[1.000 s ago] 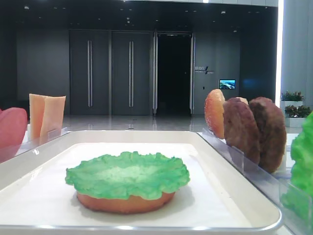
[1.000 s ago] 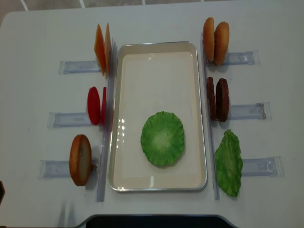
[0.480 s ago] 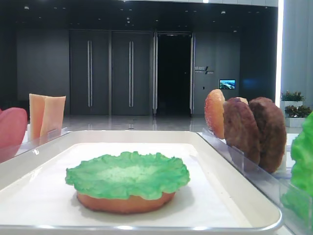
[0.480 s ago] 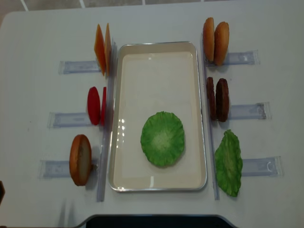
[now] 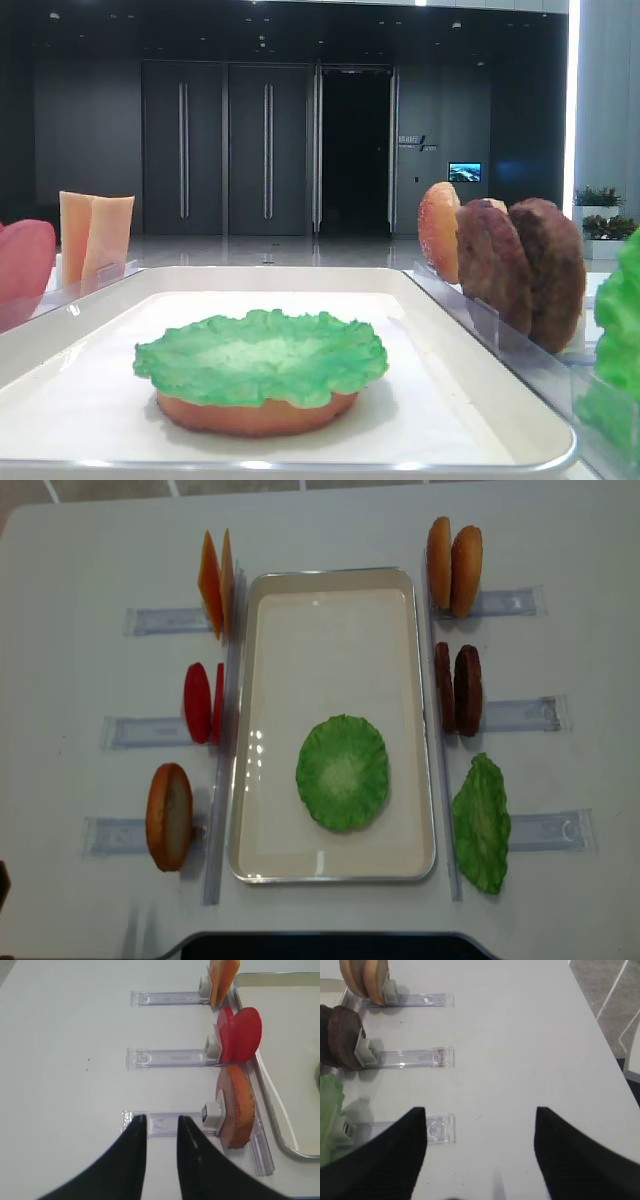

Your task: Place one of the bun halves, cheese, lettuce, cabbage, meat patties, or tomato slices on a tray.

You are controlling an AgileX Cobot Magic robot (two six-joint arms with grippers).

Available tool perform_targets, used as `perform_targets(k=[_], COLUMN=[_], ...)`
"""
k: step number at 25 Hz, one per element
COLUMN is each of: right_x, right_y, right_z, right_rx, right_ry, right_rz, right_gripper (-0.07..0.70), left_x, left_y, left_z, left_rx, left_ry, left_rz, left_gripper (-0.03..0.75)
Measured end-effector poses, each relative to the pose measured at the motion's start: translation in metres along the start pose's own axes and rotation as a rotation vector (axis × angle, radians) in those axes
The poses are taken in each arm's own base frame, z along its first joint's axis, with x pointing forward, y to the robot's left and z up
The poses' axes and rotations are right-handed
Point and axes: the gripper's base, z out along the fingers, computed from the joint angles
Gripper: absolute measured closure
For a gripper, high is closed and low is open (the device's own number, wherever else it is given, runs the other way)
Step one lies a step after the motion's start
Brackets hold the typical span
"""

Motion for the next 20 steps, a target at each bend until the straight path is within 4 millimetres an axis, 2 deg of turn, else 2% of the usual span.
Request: perform_targets(k=[20], right_x=[-0.0002], right_y=[0.0000], right_z=[0.0000], right_rx=[0.000], right_ry=[-0.002], right_rz=[0.000], right_gripper=[0.160], left_x=[0.0000], left_y=[0.0000], left_z=[0.0000], left_rx=[0.000], left_ry=[0.000], left_rz=[0.000], left_gripper=[0.557])
